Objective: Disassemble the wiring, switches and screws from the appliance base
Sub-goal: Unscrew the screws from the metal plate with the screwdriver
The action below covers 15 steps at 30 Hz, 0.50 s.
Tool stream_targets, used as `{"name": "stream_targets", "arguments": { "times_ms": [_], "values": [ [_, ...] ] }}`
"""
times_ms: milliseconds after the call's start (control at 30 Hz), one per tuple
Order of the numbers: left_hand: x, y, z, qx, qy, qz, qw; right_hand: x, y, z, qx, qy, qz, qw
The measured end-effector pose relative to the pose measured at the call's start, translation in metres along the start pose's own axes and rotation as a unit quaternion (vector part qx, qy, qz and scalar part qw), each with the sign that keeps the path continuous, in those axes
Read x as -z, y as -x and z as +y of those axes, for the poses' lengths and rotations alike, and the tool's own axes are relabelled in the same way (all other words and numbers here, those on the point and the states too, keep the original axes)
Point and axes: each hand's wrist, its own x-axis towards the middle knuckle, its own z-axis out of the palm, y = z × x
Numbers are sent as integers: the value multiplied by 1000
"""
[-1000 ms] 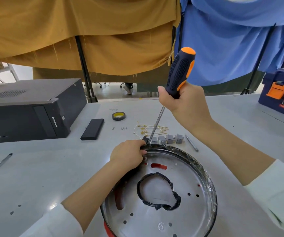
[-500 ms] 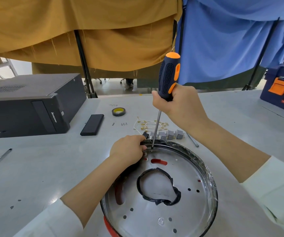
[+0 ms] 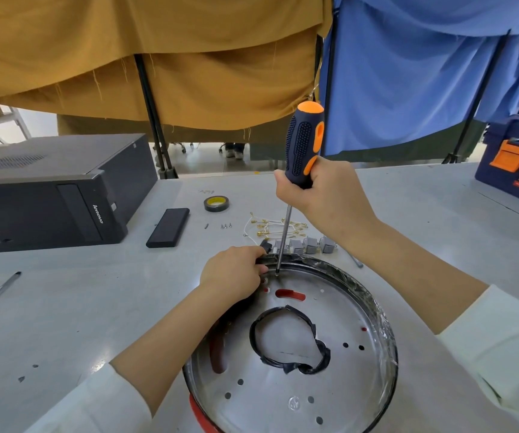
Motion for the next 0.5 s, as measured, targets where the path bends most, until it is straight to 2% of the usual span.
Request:
{"name": "stream_targets", "arguments": {
  "times_ms": [500],
  "values": [
    [0, 0, 0, -7, -4, -3, 1000, -4, 1, 4, -8, -1, 18, 1000]
  ]
}}
